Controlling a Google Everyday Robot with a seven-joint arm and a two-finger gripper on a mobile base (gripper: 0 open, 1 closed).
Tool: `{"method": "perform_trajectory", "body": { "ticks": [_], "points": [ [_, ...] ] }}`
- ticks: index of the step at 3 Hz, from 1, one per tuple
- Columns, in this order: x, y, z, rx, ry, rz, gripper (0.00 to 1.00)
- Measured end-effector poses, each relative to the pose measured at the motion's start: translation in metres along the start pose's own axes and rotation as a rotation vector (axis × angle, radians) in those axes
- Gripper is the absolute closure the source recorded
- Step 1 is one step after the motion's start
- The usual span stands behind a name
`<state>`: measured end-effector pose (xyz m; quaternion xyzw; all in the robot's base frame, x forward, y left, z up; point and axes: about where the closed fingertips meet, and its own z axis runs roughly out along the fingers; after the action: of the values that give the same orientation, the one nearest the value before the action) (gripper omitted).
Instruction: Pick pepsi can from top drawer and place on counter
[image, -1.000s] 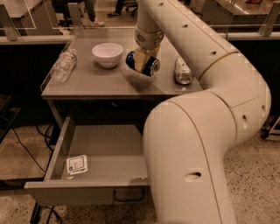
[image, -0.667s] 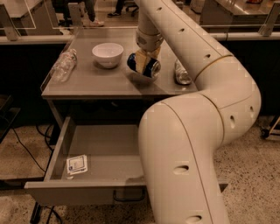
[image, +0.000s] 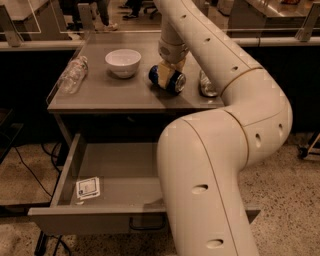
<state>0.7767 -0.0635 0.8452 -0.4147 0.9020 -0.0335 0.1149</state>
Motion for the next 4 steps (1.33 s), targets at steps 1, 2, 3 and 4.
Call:
{"method": "perform_trajectory", "body": {
  "ticks": [1,2,3,4],
  "points": [
    [0.0016,-0.0012,0.0057,-0.007,0.008,0.001,1.00],
    [-0.0024,-0.0034,0.0077,-0.001,-0.004,0.001,0.82],
    [-0.0027,-0.0037,0.0062,-0.001,-0.004,0.001,0.59],
    [-0.0027,-0.0038,0.0063,-0.001,-0.004,0.001,0.36]
  ]
}}
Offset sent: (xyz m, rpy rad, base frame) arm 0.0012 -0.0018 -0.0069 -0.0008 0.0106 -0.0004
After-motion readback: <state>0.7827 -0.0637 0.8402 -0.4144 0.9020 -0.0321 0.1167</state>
